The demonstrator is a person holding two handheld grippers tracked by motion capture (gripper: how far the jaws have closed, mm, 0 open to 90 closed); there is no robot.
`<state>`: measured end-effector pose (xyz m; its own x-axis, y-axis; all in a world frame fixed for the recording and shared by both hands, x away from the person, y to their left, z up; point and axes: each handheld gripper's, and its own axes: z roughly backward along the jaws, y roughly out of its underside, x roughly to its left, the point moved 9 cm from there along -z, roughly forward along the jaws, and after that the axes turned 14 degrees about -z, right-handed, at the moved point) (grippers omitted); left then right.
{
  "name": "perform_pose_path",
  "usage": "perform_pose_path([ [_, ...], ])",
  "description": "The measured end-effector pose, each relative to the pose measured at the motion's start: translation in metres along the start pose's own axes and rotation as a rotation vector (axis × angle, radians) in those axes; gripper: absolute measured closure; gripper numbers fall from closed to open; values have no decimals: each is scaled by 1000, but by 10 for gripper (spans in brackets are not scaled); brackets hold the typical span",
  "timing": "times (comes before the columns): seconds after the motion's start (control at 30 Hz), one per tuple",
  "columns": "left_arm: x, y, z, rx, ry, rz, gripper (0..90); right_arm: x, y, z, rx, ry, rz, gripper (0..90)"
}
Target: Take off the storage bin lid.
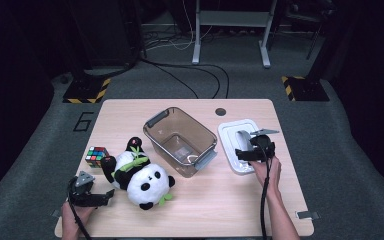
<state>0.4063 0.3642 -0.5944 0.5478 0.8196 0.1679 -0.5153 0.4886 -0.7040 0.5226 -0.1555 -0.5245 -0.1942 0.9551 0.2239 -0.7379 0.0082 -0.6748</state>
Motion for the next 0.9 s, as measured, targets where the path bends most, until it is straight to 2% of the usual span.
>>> perform_pose_path([
  [0.07,0,0,0,1,1,2,5,6,6,2,7,-13,13,0],
  [0.3,0,0,0,2,-1,1,5,28,31,9,6,-28,81,0],
  [0.33,0,0,0,1,1,2,5,32,38,8,12,-49,97,0],
  [0.37,0,0,0,1,1,2,5,36,42,7,22,-55,90,0],
  [0.5,0,0,0,1,1,2,5,53,59,7,16,-81,122,0],
  [0.63,0,0,0,1,0,2,5,69,81,3,36,-119,152,0],
  [0.73,0,0,0,1,0,2,5,75,94,-2,54,-140,182,0],
  [0.77,0,0,0,2,-1,1,5,77,97,-3,60,-136,177,0],
  [0.87,0,0,0,2,-1,1,5,80,103,-7,64,-155,208,0],
  [0.9,0,0,0,1,-1,2,5,82,104,-8,66,-157,204,0],
])
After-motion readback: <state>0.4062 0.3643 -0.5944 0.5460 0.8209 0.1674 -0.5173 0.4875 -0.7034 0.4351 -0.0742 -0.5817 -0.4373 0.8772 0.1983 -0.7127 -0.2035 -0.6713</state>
